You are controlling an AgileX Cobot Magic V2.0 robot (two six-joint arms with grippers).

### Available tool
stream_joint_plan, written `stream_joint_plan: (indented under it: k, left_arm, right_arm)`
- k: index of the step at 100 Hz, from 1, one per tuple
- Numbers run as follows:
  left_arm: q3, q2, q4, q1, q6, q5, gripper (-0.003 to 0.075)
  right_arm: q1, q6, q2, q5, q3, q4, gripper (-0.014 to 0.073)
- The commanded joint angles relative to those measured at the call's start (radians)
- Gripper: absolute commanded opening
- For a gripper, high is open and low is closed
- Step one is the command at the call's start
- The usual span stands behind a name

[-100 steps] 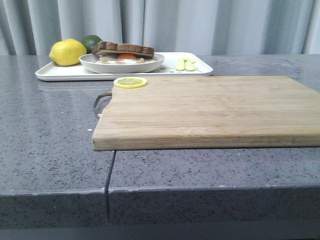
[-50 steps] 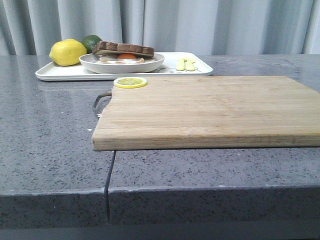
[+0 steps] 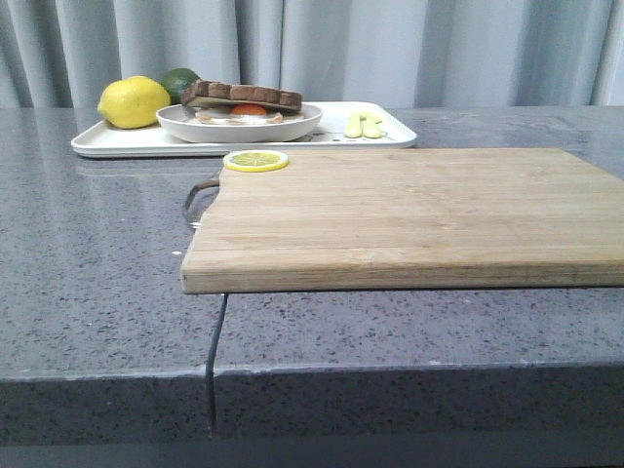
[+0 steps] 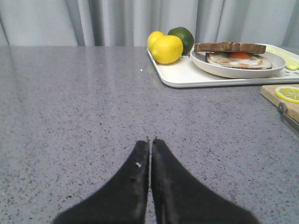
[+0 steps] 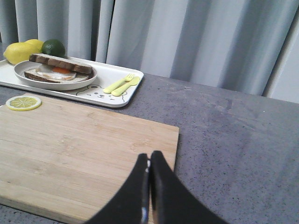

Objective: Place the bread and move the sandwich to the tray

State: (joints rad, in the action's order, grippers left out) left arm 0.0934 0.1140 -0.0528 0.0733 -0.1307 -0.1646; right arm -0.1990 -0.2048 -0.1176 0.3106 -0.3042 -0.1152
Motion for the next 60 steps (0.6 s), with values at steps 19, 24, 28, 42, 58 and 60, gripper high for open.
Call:
stream_joint_plan:
  k: [19, 24, 28, 42, 58, 60]
  left_arm:
    - [-0.083, -0.054, -0.086, 0.005, -0.055, 0.128, -0.0019]
    - [-0.103, -0.068, -0.086, 0.005, -0.055, 0.130, -0.0019]
    - [-0.111, -0.082, -0.086, 0.005, -0.055, 0.121, -0.0019]
    - [-0.111, -0.130, -0.100, 0.005, -0.055, 0.094, -0.0019]
    - [-0.111, -0.152, -0.100, 0.005, -0.055, 0.092, -0.0019]
    - [-0.111, -0.152, -0.100, 0.005, -0.055, 0.092, -0.0019]
  right_arm:
    - [0.007, -0.007, -0.009, -0.079, -0.025, 0.004, -0.0117]
    - [0.007, -0.007, -0.009, -0.079, -0.025, 0.004, -0.0117]
    - [0.007, -0.007, -0.009, -0.079, -0.025, 0.004, -0.0117]
    - [0.007, -0.007, -0.009, -0.079, -0.025, 0.004, -0.0117]
    - [0.007, -0.007, -0.009, -0.079, -0.025, 0.004, -0.0117]
    - [0.007, -0.007, -0.009, -0.079, -0.025, 0.004, -0.0117]
